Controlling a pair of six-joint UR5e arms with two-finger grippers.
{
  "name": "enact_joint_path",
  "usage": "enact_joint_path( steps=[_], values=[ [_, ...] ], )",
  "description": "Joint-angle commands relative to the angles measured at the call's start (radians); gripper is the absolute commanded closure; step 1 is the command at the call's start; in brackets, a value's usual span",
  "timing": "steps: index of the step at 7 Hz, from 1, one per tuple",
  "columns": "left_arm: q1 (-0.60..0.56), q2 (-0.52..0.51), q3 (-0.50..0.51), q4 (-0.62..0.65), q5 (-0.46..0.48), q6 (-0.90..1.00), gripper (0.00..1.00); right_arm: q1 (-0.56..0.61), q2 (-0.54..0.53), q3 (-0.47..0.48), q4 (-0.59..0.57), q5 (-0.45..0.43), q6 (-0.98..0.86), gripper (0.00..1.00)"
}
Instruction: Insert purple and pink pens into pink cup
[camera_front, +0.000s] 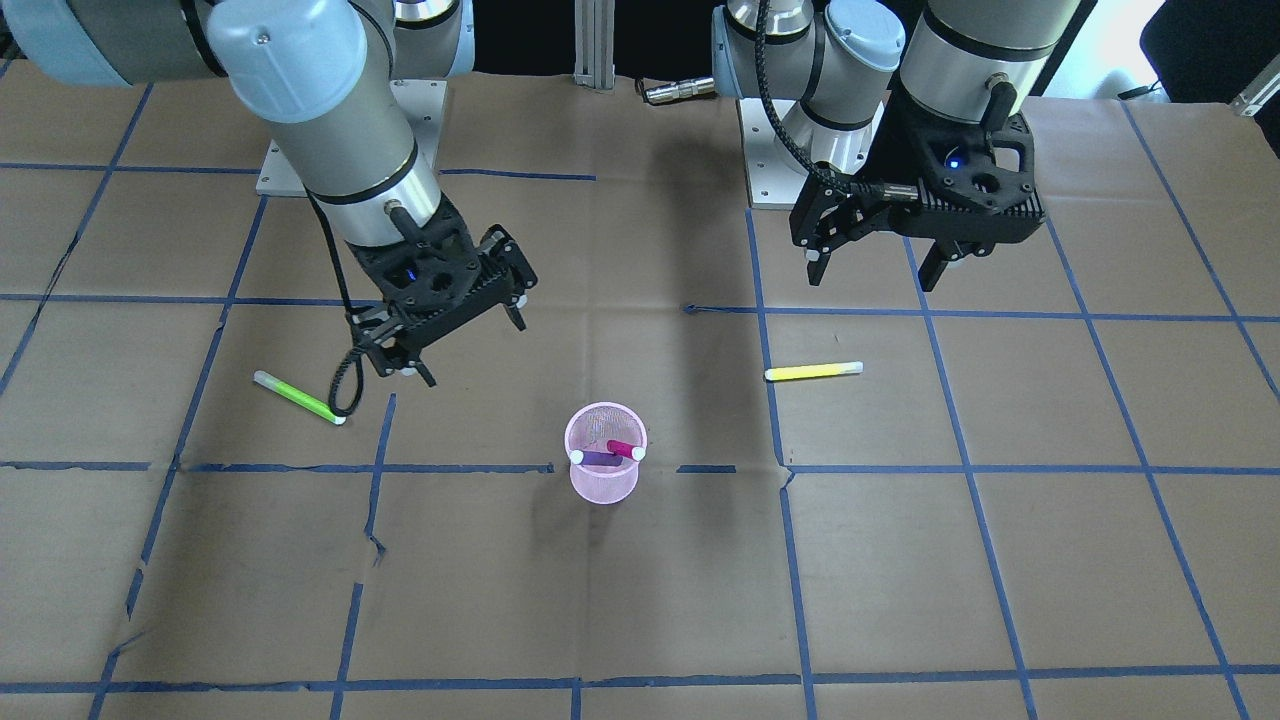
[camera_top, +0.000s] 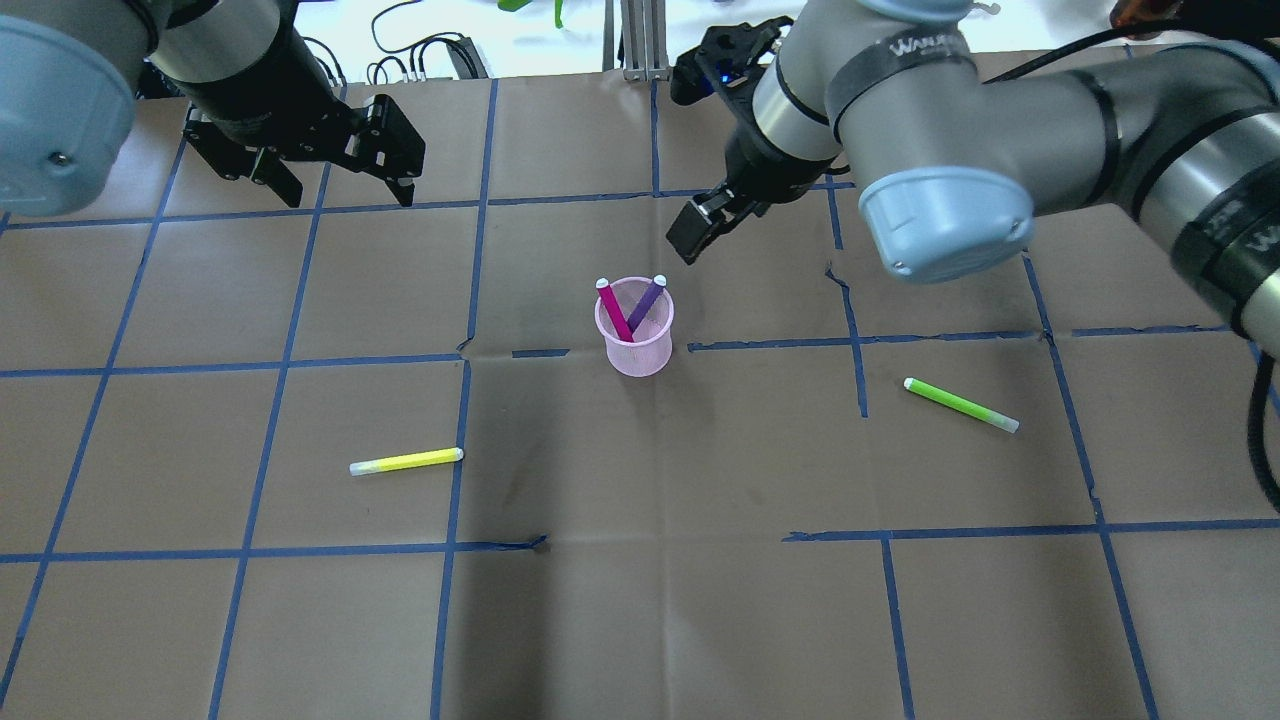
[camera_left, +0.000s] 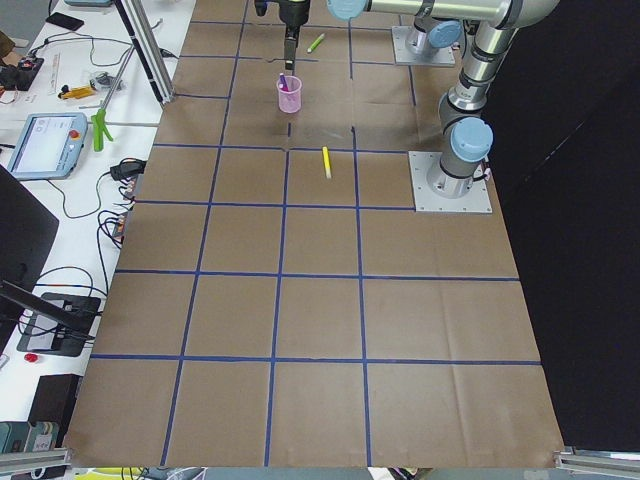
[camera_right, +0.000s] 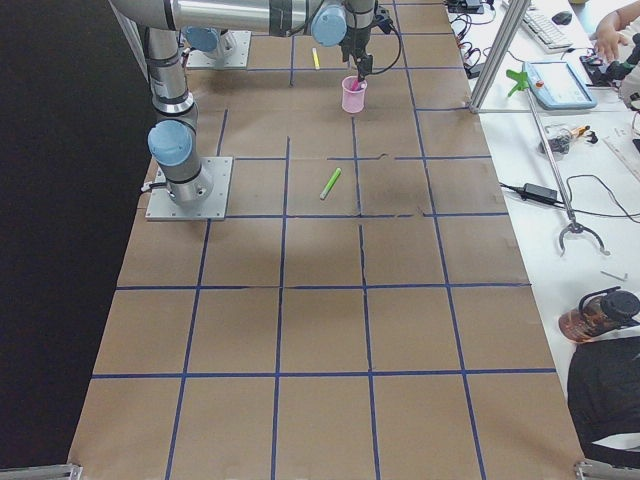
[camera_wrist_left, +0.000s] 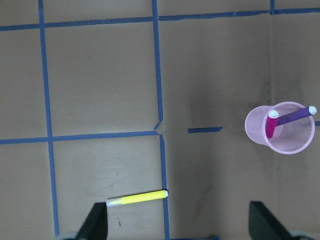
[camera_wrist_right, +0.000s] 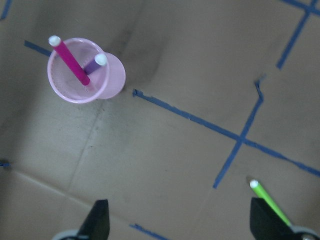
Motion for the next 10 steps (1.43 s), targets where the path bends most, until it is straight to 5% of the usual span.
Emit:
enact_joint_path(
  steps=[1, 3, 10],
  values=[
    [0.000, 0.001, 0.002, 0.002, -0.001, 0.000, 0.02, -0.107, -0.068, -0.058, 0.228, -0.022, 0.205, 0.00],
    [0.000, 0.003, 0.000, 0.000, -0.001, 0.000, 0.02, -0.120, -0.092, -0.084, 0.291, -0.115, 0.321, 0.00],
    [0.003, 0.003, 0.000, 0.000, 0.000, 0.002, 0.02, -0.106, -0.082, -0.095, 0.279, -0.085, 0.425, 0.00]
  ],
)
